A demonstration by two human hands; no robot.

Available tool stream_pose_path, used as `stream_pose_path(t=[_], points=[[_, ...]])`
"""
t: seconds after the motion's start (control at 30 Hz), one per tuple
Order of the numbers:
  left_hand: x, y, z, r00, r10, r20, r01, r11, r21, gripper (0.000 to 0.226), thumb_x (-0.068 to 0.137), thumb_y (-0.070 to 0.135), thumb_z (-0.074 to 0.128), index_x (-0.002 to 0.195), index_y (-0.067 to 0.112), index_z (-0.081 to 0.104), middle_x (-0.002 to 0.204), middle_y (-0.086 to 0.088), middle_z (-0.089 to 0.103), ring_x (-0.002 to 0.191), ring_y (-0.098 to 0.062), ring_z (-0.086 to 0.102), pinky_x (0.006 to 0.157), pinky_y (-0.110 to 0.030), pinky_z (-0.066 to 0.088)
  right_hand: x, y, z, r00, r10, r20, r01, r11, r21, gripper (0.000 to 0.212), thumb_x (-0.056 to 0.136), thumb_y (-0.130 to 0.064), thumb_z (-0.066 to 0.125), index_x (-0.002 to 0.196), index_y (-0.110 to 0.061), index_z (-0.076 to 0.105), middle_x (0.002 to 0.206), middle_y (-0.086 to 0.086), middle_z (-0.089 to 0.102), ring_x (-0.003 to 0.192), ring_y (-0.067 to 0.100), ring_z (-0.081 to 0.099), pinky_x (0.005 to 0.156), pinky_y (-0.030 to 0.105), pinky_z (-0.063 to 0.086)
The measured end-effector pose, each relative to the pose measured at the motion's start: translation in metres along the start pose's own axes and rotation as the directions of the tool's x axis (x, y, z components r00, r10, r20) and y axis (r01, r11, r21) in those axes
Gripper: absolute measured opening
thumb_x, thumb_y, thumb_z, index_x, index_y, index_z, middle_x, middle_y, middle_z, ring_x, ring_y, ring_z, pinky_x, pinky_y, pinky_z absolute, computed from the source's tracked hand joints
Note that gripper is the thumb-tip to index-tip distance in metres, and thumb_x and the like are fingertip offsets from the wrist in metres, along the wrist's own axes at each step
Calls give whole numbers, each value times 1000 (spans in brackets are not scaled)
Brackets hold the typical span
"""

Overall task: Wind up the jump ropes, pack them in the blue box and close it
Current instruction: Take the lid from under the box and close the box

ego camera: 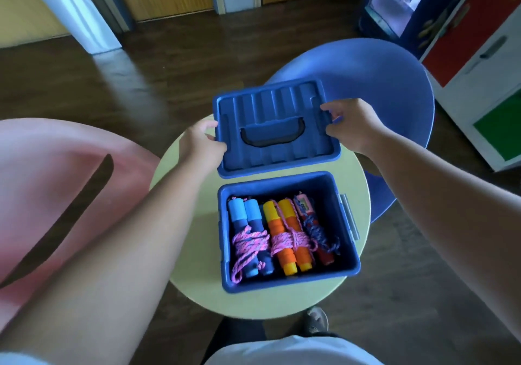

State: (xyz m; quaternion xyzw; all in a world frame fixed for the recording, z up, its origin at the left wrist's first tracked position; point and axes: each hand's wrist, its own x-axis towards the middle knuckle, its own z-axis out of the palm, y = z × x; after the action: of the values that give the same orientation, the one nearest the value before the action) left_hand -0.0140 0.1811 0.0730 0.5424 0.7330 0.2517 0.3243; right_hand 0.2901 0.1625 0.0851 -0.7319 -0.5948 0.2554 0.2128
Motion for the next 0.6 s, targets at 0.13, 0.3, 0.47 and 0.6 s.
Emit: stream_pose_path(t=[0.13,0.3,0.47,0.6], points=[[-54,-20,-5,1000,-8,-12,8,1000,20,56,83,7,67,135,27,65,90,8,68,86,-17,65,72,-27,46,-50,14,4,1000,13,4,-14,998,57,56,84,-8,67,138,-22,61,110,-1,64,99,22,60,78,25,43],[-118,-49,-7,998,-38,-46,40,998,40,54,83,6,67,134,26,66,94,11,68,88,-16,66,74,-28,50,-115,30,17,998,-7,58,6,1000,27,57,83,-11,69,138,-22,61,107,-3,65,97,23,62,80,27,46],[-161,-68,-2,997,-57,-43,60,995,78,54,84,5,64,135,23,66,90,16,64,86,-16,65,76,-28,51,-162,40,28,996,8,87,-10,1000,20,56,84,-7,66,139,-17,59,111,2,63,89,22,60,72,25,44],[-183,-80,3,999,-40,-32,43,994,104,52,89,8,63,138,24,63,106,9,65,83,-13,63,62,-23,46,-188,44,35,997,15,79,-12,999,-50,42,83,-4,61,125,-6,64,110,13,61,93,33,60,86,43,53]])
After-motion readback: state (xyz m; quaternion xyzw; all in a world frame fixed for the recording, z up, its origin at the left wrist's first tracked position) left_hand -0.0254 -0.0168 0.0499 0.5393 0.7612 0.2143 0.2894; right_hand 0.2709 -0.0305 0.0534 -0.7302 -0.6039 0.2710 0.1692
